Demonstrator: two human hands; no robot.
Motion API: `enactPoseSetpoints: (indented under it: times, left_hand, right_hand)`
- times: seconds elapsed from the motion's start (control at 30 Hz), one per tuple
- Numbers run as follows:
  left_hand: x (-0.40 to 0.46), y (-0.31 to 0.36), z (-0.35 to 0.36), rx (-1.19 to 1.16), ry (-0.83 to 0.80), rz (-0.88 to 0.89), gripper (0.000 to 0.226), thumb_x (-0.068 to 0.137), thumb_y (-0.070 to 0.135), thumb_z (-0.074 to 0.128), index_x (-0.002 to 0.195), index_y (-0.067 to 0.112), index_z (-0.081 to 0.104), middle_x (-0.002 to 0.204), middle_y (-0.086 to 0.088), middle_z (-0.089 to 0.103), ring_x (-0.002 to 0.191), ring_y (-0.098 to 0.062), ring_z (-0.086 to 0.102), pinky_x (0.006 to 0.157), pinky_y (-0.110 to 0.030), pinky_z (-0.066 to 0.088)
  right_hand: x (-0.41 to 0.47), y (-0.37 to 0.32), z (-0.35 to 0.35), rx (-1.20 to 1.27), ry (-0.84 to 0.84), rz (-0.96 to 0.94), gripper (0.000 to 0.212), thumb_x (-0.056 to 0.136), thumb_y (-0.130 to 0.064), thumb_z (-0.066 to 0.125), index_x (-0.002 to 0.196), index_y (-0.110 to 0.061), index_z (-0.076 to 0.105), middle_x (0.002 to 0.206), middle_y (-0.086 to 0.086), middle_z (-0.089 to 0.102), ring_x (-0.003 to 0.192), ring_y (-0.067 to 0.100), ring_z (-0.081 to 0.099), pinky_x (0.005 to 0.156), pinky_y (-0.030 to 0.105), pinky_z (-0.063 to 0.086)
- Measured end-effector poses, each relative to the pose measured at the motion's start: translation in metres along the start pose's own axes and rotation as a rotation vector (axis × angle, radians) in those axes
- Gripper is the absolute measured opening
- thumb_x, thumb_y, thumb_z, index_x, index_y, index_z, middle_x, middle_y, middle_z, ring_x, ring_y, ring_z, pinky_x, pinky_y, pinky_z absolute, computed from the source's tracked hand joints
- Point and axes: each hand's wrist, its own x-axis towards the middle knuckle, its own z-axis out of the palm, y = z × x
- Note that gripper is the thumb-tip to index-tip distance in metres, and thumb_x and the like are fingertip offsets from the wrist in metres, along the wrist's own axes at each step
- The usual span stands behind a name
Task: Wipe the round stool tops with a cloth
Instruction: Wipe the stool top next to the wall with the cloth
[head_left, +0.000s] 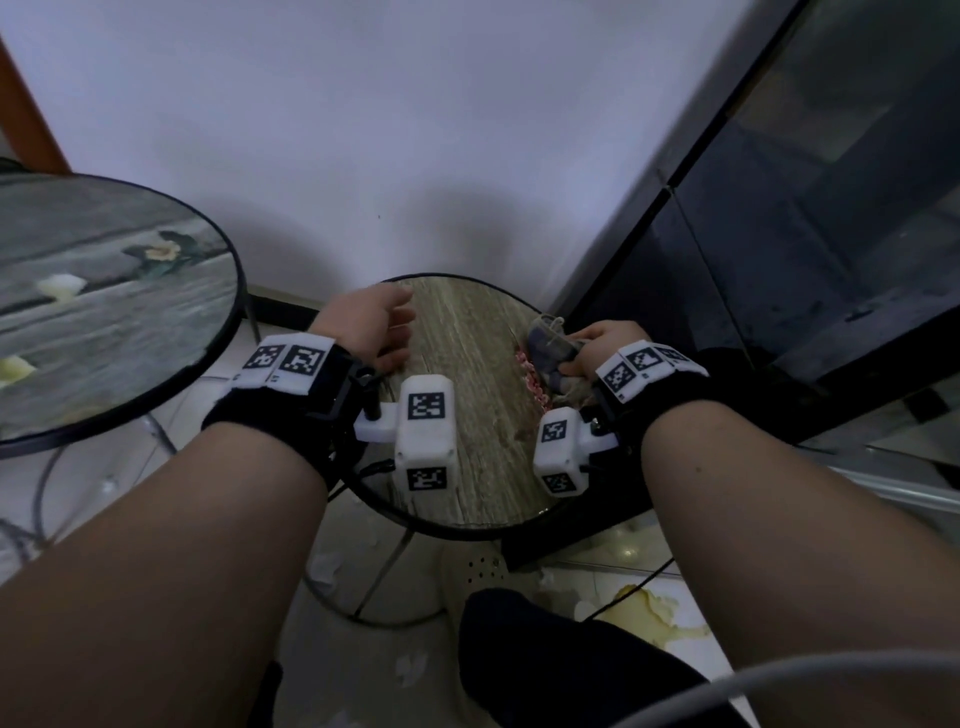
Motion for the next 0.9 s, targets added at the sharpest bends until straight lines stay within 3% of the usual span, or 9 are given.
enactPoseSetpoints:
  times: [0.2,0.33,0.4,0.47,0.53,0.77,0.87,0.9]
  left_hand:
    - [0.002,0.002,0.000,-0.013,-0.011,-0.022,0.013,0.091,0.023,0.052,0.080,0.017,0.055,0.076,0.002,0.054,0.065,-0.013,0.047,0.062,-0.026,0.041]
    - [0.003,0.002,0.000,-0.013,-0.008,-0.025,0.012,0.091,0.023,0.052,0.080,0.018,0.054,0.075,0.002,0.053,0.064,-0.012,0.046,0.062,-0.026,0.041]
    - [0.003,0.002,0.000,-0.016,-0.010,-0.028,0.012,0.091,0.022,0.052,0.080,0.017,0.054,0.076,0.001,0.053,0.066,-0.013,0.047,0.063,-0.026,0.042]
    - [0.003,0.001,0.000,-0.021,-0.011,-0.034,0.013,0.092,0.022,0.052,0.081,0.016,0.054,0.078,0.000,0.053,0.069,-0.013,0.049,0.065,-0.027,0.043]
    - [0.004,0.002,0.001,-0.030,-0.015,-0.037,0.013,0.092,0.023,0.052,0.081,0.016,0.055,0.080,-0.001,0.054,0.072,-0.014,0.050,0.065,-0.027,0.044]
    - [0.006,0.001,0.002,-0.034,-0.010,-0.030,0.014,0.091,0.022,0.052,0.079,0.016,0.055,0.079,-0.001,0.054,0.071,-0.014,0.050,0.063,-0.027,0.043]
    - [0.006,0.001,0.004,-0.038,-0.007,-0.030,0.014,0.091,0.021,0.052,0.079,0.015,0.055,0.079,-0.001,0.054,0.073,-0.014,0.050,0.063,-0.028,0.044]
    - [0.006,0.001,0.005,-0.037,-0.007,-0.030,0.014,0.091,0.021,0.052,0.078,0.015,0.055,0.079,-0.001,0.054,0.073,-0.014,0.050,0.064,-0.028,0.044]
  right_hand:
    - [0.013,-0.014,0.003,-0.015,-0.003,-0.025,0.041,0.081,-0.002,0.068,0.121,-0.009,0.061,0.121,0.010,0.063,0.081,0.011,0.052,0.033,0.004,0.035]
    - [0.022,-0.022,0.009,-0.078,0.031,-0.064,0.031,0.085,0.003,0.064,0.115,-0.001,0.064,0.094,0.005,0.061,0.060,0.007,0.050,0.033,0.006,0.033]
    - [0.027,-0.027,0.011,-0.130,0.037,-0.084,0.034,0.082,0.001,0.067,0.116,-0.002,0.065,0.095,0.002,0.062,0.074,0.010,0.057,0.052,0.010,0.042]
    - [0.031,-0.030,0.010,-0.193,0.018,-0.094,0.038,0.082,-0.006,0.069,0.121,-0.006,0.063,0.109,0.003,0.065,0.095,0.011,0.057,0.074,0.017,0.042]
    - [0.034,-0.033,0.008,-0.198,-0.003,-0.097,0.042,0.083,-0.009,0.070,0.124,-0.009,0.061,0.123,0.004,0.062,0.099,0.010,0.054,0.082,0.020,0.041]
    - [0.042,-0.028,0.006,-0.082,-0.027,-0.084,0.048,0.078,-0.010,0.074,0.123,-0.014,0.060,0.127,0.006,0.059,0.090,0.011,0.050,0.072,0.020,0.040]
    - [0.040,-0.033,0.006,-0.158,-0.016,-0.104,0.039,0.082,-0.005,0.069,0.120,-0.010,0.062,0.108,0.005,0.064,0.078,0.010,0.055,0.057,0.011,0.042]
    - [0.040,-0.032,0.005,-0.191,-0.013,-0.105,0.038,0.083,-0.005,0.069,0.120,-0.009,0.063,0.107,0.005,0.064,0.081,0.011,0.057,0.059,0.012,0.043]
